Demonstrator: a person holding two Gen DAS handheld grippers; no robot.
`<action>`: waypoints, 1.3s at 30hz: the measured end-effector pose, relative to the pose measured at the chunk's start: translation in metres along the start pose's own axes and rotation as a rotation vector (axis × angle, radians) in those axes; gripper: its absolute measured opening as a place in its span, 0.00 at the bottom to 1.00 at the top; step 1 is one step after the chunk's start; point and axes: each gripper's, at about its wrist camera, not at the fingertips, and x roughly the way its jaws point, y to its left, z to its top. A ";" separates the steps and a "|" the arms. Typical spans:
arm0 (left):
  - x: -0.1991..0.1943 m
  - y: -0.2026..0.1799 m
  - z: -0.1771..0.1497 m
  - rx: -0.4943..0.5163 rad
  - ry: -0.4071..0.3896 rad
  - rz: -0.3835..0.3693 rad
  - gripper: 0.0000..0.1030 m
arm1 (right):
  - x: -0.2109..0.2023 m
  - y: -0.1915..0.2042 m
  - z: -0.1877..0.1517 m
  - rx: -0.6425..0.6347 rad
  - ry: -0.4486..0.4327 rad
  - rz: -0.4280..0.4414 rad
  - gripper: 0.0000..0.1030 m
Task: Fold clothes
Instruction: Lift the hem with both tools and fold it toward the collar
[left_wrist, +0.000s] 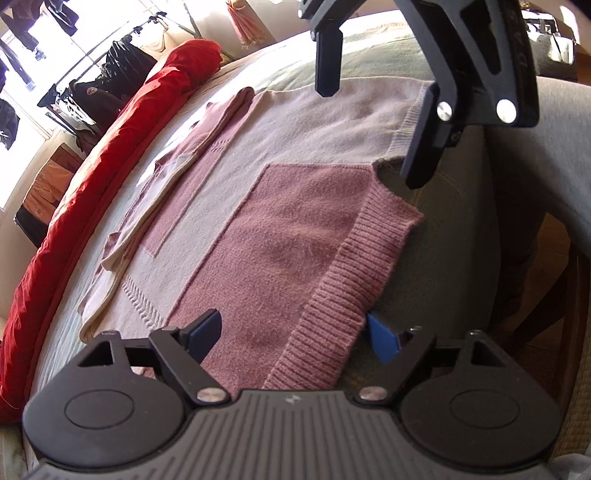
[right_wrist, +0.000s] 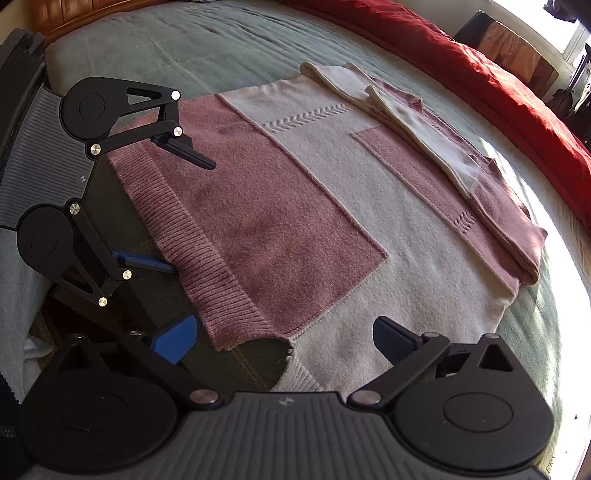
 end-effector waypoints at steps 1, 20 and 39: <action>-0.001 0.000 -0.002 0.022 -0.001 0.012 0.82 | 0.001 0.001 0.001 0.000 -0.002 0.007 1.00; 0.009 -0.028 0.009 0.300 -0.098 0.164 0.83 | 0.017 0.000 0.013 0.081 -0.048 0.093 1.00; -0.004 0.013 0.003 0.122 -0.052 0.164 0.77 | 0.043 0.057 0.018 -0.321 -0.014 -0.147 0.51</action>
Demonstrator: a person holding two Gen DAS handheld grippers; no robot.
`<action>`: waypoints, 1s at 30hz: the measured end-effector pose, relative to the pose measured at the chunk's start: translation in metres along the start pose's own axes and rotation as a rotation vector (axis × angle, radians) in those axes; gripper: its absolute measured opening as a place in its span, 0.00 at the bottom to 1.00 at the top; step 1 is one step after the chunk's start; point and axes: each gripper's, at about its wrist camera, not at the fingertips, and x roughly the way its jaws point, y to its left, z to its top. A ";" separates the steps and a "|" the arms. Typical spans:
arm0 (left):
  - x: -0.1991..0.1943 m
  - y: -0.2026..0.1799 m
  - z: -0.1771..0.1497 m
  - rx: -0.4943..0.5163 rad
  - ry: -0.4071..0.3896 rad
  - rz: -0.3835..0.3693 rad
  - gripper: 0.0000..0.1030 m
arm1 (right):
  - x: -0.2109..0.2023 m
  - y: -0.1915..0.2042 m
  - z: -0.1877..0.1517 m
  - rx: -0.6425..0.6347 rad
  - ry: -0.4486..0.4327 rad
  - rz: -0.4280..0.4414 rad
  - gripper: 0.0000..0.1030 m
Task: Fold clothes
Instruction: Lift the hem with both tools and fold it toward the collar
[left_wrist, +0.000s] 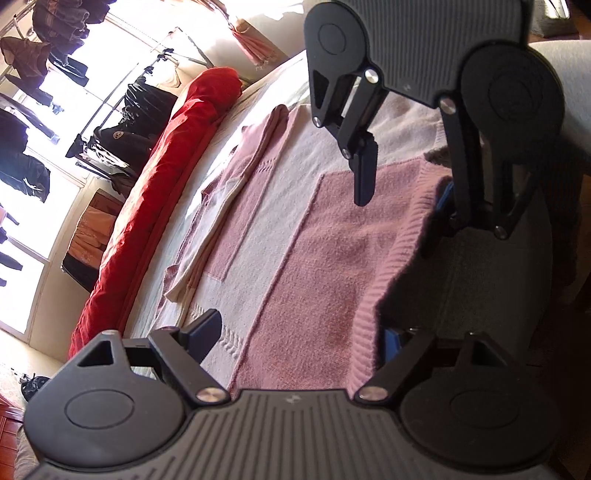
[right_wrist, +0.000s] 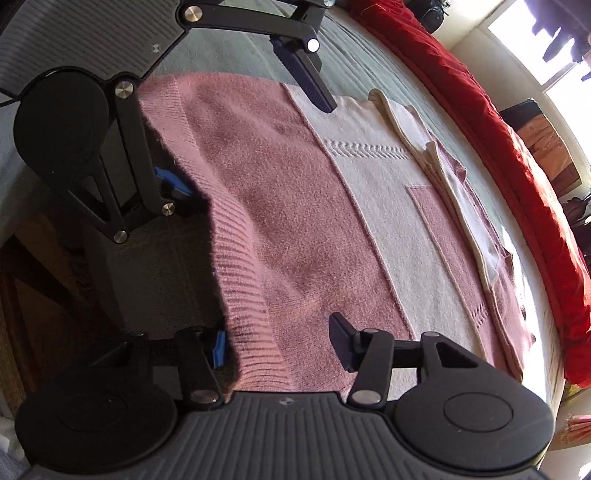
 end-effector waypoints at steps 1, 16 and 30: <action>0.000 -0.001 -0.001 0.007 0.005 -0.009 0.68 | 0.001 -0.004 -0.002 0.014 0.009 -0.011 0.49; -0.003 -0.023 -0.030 0.186 0.112 0.037 0.52 | -0.002 -0.026 -0.049 0.029 0.118 -0.112 0.53; -0.009 -0.001 -0.027 0.025 0.129 -0.023 0.09 | -0.004 -0.013 -0.044 0.070 0.122 -0.041 0.22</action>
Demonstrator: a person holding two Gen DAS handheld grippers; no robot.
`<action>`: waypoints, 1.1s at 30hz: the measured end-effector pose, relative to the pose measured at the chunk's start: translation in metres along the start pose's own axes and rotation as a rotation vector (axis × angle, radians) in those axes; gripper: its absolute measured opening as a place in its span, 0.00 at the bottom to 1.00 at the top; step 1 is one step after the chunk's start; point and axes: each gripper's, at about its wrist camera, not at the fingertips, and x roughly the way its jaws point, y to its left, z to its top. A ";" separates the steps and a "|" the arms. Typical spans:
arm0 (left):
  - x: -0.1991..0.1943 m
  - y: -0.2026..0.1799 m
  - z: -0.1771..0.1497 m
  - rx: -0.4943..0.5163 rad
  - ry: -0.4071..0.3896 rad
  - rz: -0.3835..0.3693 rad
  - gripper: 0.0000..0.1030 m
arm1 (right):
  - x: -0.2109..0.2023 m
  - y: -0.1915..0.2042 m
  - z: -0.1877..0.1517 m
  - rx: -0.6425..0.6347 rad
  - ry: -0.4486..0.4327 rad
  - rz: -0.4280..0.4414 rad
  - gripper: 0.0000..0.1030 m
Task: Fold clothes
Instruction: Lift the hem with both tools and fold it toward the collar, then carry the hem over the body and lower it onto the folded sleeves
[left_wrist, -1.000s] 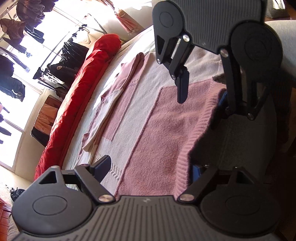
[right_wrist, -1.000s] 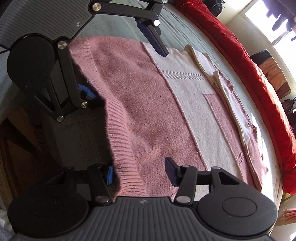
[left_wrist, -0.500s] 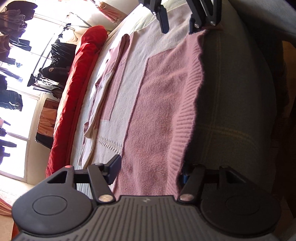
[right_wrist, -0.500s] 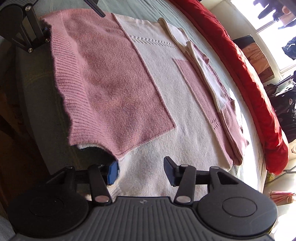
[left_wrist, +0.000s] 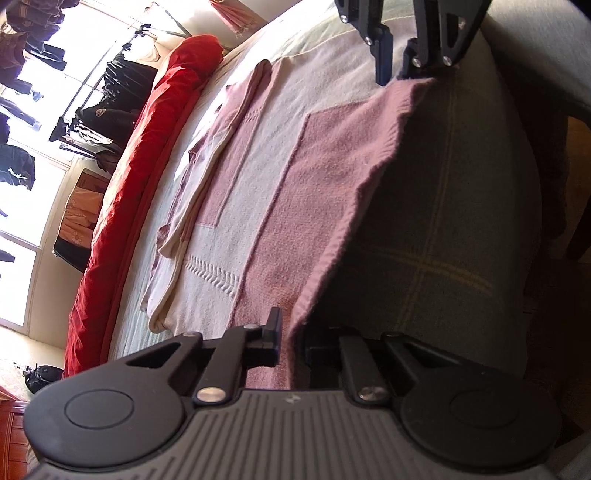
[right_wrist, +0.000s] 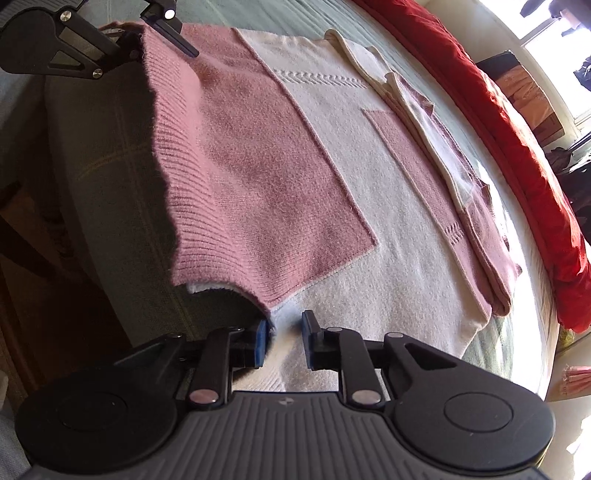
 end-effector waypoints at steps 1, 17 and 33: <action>0.000 0.003 0.000 -0.016 0.000 -0.004 0.09 | 0.003 0.003 0.002 -0.014 0.008 -0.015 0.22; -0.008 0.026 0.005 0.018 -0.014 0.023 0.04 | -0.022 -0.019 0.014 -0.062 0.000 -0.136 0.04; 0.018 0.080 0.037 0.039 -0.026 0.115 0.04 | -0.035 -0.081 0.028 0.005 -0.089 -0.187 0.04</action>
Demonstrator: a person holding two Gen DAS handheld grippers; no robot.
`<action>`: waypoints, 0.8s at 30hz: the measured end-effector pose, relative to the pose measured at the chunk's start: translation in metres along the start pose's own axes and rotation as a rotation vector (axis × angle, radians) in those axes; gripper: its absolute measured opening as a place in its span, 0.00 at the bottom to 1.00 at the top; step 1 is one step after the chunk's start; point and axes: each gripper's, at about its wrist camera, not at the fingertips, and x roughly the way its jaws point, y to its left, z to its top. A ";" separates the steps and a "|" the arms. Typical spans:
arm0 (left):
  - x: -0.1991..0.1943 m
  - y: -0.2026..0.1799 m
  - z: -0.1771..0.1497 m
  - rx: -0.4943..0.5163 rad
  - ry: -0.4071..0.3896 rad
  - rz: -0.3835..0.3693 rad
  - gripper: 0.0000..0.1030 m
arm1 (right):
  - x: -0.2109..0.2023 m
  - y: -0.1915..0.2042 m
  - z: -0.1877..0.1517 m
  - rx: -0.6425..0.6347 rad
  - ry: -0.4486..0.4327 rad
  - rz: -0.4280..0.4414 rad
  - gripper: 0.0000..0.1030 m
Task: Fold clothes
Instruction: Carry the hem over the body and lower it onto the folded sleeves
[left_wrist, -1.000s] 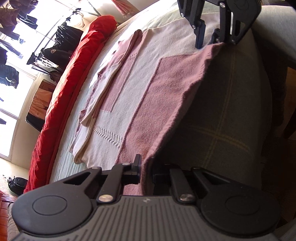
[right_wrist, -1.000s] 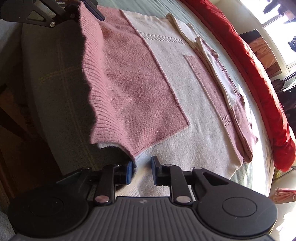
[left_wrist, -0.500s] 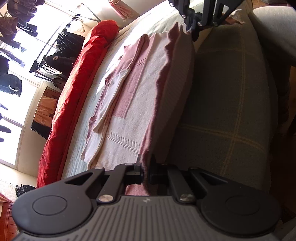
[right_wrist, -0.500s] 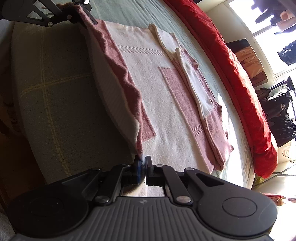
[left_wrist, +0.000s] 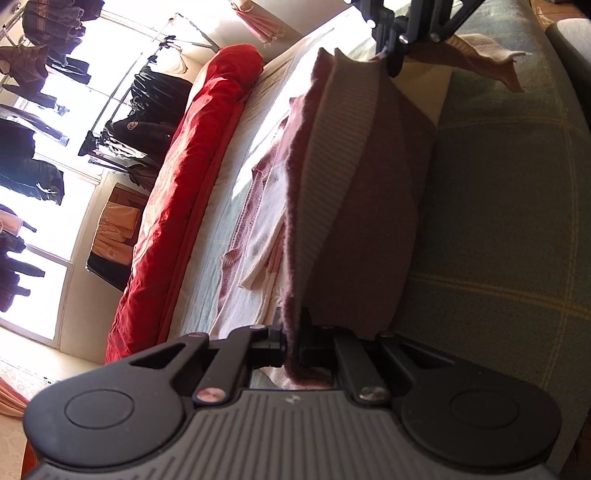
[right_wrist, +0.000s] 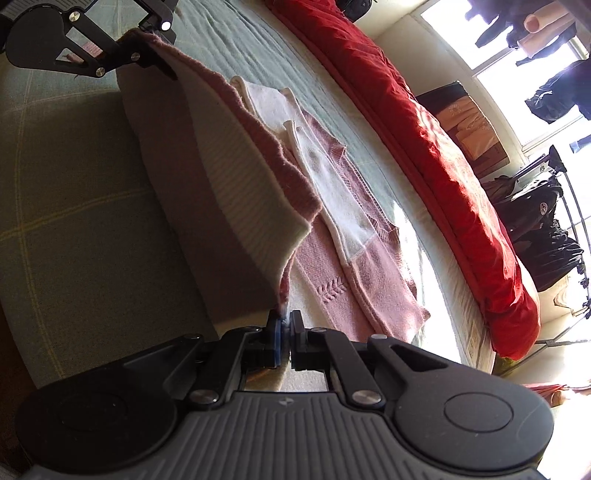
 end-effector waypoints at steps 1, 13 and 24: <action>0.003 0.003 0.001 0.000 -0.001 0.007 0.04 | 0.002 -0.003 0.001 0.003 -0.001 -0.001 0.04; 0.043 0.036 0.016 -0.030 0.001 0.077 0.04 | 0.032 -0.046 0.021 0.026 -0.015 -0.088 0.04; 0.106 0.073 0.026 -0.080 0.015 0.093 0.04 | 0.079 -0.091 0.036 0.073 -0.015 -0.137 0.05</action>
